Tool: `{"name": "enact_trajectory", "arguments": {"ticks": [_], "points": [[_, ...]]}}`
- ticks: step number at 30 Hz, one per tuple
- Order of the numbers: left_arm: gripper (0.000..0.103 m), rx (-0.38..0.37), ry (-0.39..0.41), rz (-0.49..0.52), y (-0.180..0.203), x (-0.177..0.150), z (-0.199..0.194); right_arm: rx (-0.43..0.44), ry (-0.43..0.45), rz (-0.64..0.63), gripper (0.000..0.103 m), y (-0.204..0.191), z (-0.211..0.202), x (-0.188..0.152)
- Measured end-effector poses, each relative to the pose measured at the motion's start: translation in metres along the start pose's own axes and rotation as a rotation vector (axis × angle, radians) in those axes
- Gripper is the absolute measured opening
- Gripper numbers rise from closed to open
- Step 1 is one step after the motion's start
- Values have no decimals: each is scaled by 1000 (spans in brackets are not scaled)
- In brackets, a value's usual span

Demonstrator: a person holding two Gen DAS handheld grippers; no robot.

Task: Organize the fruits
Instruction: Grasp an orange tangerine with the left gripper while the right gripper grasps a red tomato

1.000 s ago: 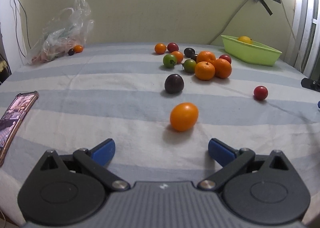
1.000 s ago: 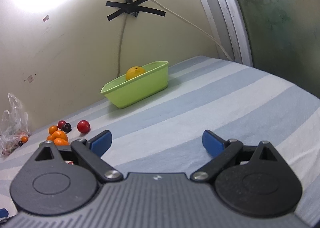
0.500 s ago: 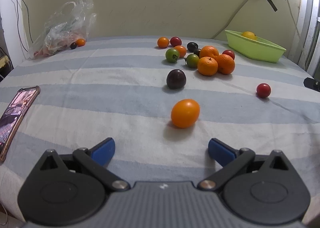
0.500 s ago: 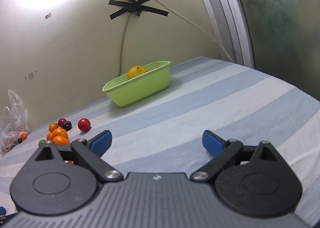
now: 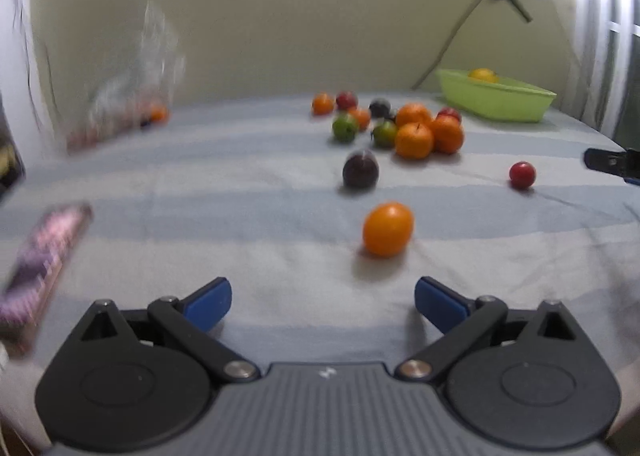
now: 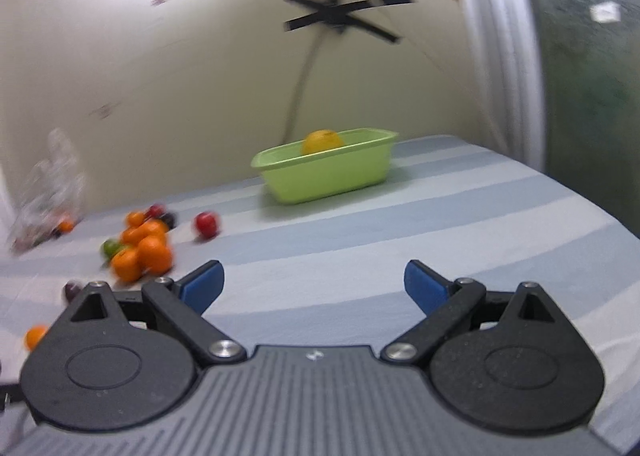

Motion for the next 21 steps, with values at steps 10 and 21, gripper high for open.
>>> {"name": "enact_trajectory", "arguments": {"ticks": [10, 21], "points": [[65, -207, 15, 24, 29, 28, 19, 189, -74, -277, 67, -72, 13, -7], [31, -168, -22, 20, 24, 19, 34, 277, -178, -384, 26, -90, 39, -23]]}}
Point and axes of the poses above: each gripper's, at about its wrist camera, not at the fingertips, and z roughly the way its jaws point, y to its right, x to its top, the point moved 8 cm from there along z, roughly the way its jaws point, and after that the axes turned 8 degrees about y, right-handed, at the moved point
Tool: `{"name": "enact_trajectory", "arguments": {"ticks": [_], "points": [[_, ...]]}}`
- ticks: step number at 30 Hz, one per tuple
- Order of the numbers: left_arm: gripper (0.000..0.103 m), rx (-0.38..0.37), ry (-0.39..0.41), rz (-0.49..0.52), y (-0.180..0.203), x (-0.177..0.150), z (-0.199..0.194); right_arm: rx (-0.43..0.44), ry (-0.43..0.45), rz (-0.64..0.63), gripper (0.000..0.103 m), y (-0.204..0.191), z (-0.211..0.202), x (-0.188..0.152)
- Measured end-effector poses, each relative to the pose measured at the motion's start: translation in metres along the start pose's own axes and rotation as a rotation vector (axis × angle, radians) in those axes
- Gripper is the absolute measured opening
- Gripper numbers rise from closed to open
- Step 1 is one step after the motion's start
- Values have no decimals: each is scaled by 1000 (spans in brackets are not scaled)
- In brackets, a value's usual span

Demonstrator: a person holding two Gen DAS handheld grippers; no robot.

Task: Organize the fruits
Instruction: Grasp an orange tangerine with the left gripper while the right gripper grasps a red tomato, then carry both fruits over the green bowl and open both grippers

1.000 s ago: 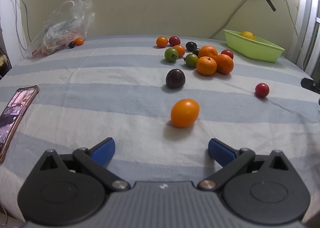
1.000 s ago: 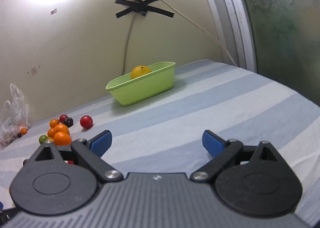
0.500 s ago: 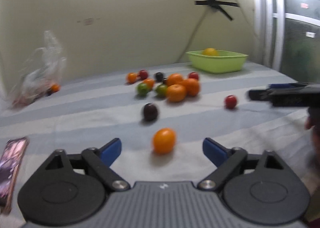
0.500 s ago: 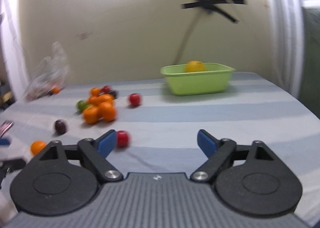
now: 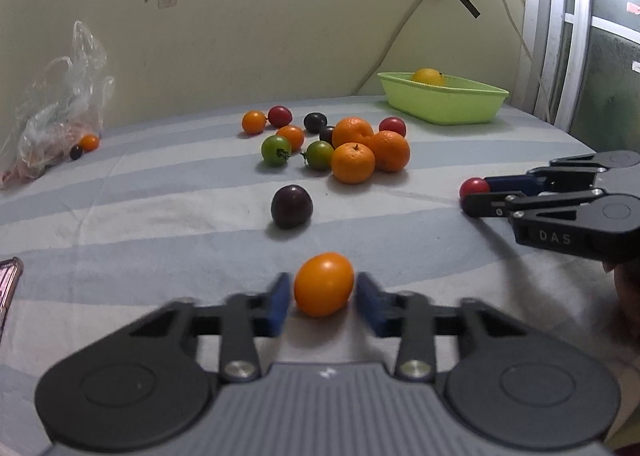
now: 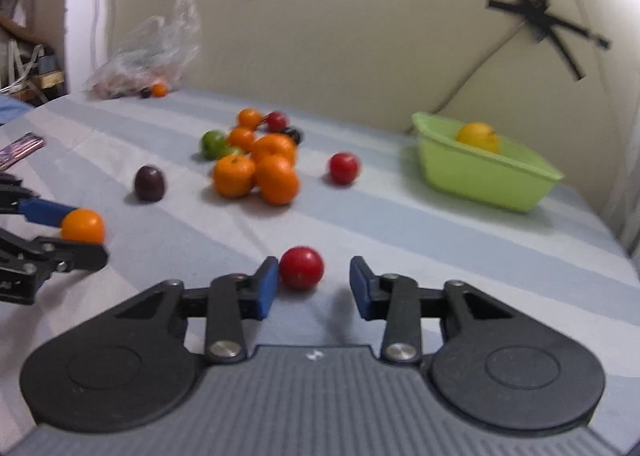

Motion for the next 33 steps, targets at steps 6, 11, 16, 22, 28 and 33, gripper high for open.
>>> {"name": "enact_trajectory", "arguments": {"ticks": [6, 11, 16, 22, 28, 33], "points": [[31, -73, 42, -88, 2, 28, 7, -5, 47, 20, 26, 11, -4, 7], [31, -176, 70, -98, 28, 86, 41, -88, 149, 55, 26, 54, -7, 37], [31, -249, 142, -107, 75, 159, 99, -243, 231, 100, 26, 119, 9, 67], [31, -265, 109, -174, 121, 191, 185, -375, 230, 169, 26, 182, 40, 74], [31, -278, 46, -199, 144, 180, 226, -376, 197, 201, 26, 196, 62, 64], [31, -286, 51, -181, 150, 179, 236, -380, 193, 209, 28, 207, 60, 53]]}}
Point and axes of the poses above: each gripper's, at about its wrist camera, not at the fingertips, and z roughly the way its jaws point, y to its right, x to its top, the point moved 8 cm from there along z, roughly the way its jaws point, and after that the axes turned 8 degrees about y, right-handed, at the moved point
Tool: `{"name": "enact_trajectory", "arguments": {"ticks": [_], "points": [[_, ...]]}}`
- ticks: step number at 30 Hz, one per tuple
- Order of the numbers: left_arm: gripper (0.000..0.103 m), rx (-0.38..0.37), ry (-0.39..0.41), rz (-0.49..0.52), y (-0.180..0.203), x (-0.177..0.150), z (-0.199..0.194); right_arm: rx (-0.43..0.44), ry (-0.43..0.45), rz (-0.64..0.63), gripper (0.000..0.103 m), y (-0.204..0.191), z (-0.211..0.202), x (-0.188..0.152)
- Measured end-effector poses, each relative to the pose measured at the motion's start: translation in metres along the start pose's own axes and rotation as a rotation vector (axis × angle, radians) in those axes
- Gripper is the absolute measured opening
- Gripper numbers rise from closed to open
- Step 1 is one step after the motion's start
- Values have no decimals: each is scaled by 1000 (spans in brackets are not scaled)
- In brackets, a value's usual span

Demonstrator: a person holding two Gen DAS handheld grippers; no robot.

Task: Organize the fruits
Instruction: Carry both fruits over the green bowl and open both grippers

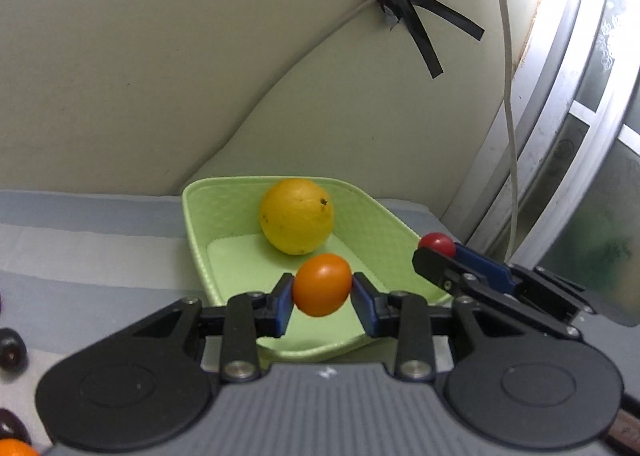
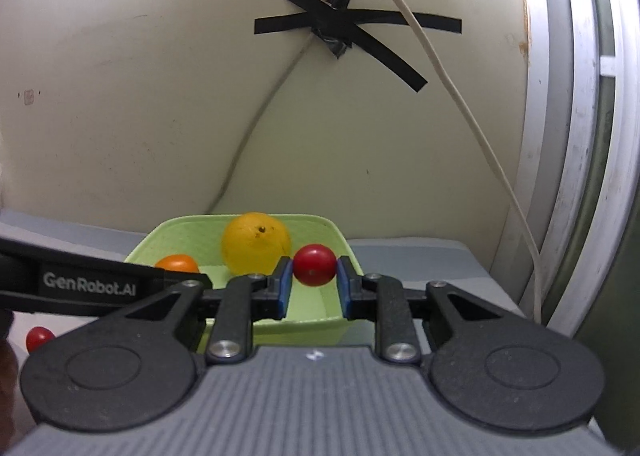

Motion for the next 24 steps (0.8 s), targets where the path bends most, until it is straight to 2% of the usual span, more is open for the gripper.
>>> {"name": "enact_trajectory", "arguments": {"ticks": [4, 5, 6, 9, 10, 15, 17, 21, 22, 24], "points": [[32, 23, -5, 17, 0, 0, 0, 2, -6, 6, 29, 4, 5, -6], [34, 31, -7, 16, -2, 3, -1, 10, -11, 14, 29, 5, 6, -8], [40, 38, -5, 13, -2, 5, -4, 14, -9, 19, 31, 6, 6, -9], [58, 40, 33, -3, -4, 12, -23, -3, 8, 48, 52, 12, 3, -8], [60, 34, 48, -9, -5, 15, -30, 6, 13, 68, 58, 14, 1, -7], [59, -34, 126, -26, -2, 23, -88, -7, 76, 128, 58, 22, -10, 1], [60, -74, 144, -16, -1, 18, -115, -35, 112, 149, 63, 27, -16, 4], [60, -119, 148, 38, -13, -7, -178, -112, 148, 184, 66, 39, -20, 5], [63, -122, 151, 59, -18, -17, -196, -128, 148, 192, 66, 42, -20, 5], [67, -99, 161, 100, -31, -34, -226, -168, 149, 202, 66, 47, -20, 4]]}}
Point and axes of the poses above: each gripper's, at about its wrist camera, not at the fingertips, and z roughly the way its jaws point, y to its right, x to its top, the point moved 8 cm from there along z, roughly the way its jaws point, and after that the axes turned 8 degrees about y, right-handed, at the moved point
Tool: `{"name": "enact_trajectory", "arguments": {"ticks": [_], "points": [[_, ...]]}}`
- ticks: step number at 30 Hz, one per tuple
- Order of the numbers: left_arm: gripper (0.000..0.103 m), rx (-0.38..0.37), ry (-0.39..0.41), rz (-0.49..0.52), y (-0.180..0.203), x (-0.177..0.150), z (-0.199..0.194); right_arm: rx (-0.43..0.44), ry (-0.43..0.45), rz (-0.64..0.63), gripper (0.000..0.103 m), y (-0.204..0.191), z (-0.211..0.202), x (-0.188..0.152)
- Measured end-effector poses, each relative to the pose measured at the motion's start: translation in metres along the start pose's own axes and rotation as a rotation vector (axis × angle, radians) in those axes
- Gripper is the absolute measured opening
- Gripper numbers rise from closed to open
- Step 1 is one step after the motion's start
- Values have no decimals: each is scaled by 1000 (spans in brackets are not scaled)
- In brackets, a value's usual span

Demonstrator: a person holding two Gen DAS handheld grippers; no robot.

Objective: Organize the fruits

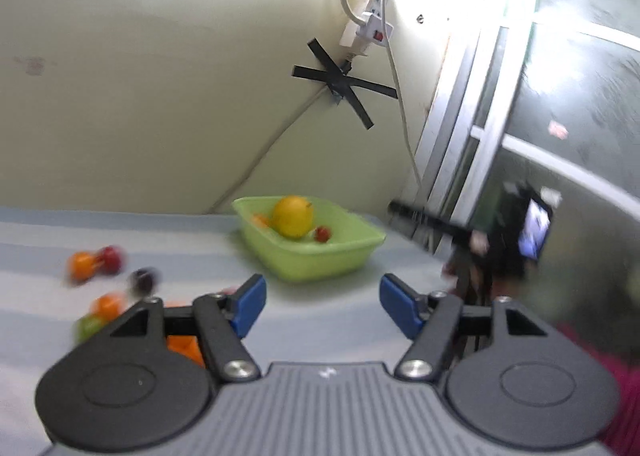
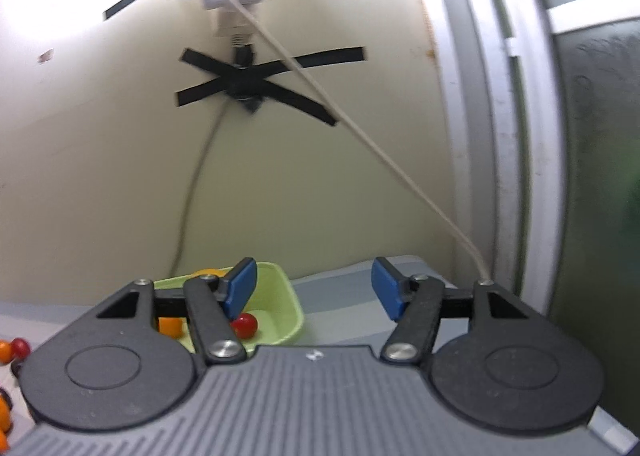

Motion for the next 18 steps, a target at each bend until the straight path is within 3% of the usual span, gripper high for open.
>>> {"name": "enact_trajectory", "arguments": {"ticks": [3, 7, 12, 18], "points": [[67, 74, -19, 28, -21, -24, -45, -48, 21, 12, 66, 6, -2, 2], [67, 174, -70, -35, -55, -53, -82, -92, 53, -13, 66, 4, -12, 6], [67, 248, -81, -106, -87, -72, -107, -17, 26, 18, 66, -16, -43, 2], [67, 238, -61, -155, -101, -76, -106, 127, -98, 75, 67, -49, -80, -17]]}}
Point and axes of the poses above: each gripper's, at about its wrist camera, not at the fingertips, and z roughly the way its jaws point, y to its right, x to its top, the point moved 8 cm from there along z, roughly the way its jaws point, and after that the axes turned 8 degrees about y, right-handed, at the moved point
